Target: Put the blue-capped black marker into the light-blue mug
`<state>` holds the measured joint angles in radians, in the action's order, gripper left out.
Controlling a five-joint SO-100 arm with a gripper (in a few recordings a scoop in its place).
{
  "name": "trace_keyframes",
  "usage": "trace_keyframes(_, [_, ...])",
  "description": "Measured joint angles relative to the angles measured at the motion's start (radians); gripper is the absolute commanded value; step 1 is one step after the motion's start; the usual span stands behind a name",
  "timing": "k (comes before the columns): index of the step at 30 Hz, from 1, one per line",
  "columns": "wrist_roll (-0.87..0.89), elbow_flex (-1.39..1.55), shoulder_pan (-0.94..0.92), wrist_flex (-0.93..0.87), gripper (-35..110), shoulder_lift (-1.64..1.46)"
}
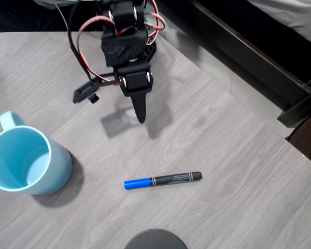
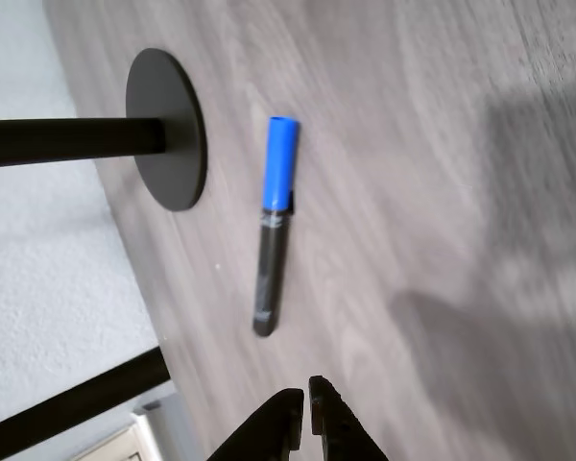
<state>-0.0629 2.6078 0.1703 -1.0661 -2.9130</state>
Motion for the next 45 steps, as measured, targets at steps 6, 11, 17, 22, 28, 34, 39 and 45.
trace_keyframes(6, [0.104, -0.637, 0.063, -0.095, 0, 0.689])
trace_keyframes(11, [0.235, -0.902, 0.098, -0.048, 0, 1.091])
trace_keyframes(17, [0.333, -1.077, 0.110, -0.023, 0, 1.448])
trace_keyframes(22, [0.370, -1.086, 0.103, 0.008, 9, 1.592])
trace_keyframes(28, [0.376, -1.086, 0.107, 0.008, 15, 1.652])
trace_keyframes(34, [0.376, -1.094, 0.104, 0.009, 17, 1.672])
trace_keyframes(39, [0.376, -1.094, 0.104, 0.025, 14, 1.703])
trace_keyframes(45, [0.376, -1.111, 0.103, 0.046, 0, 1.735])
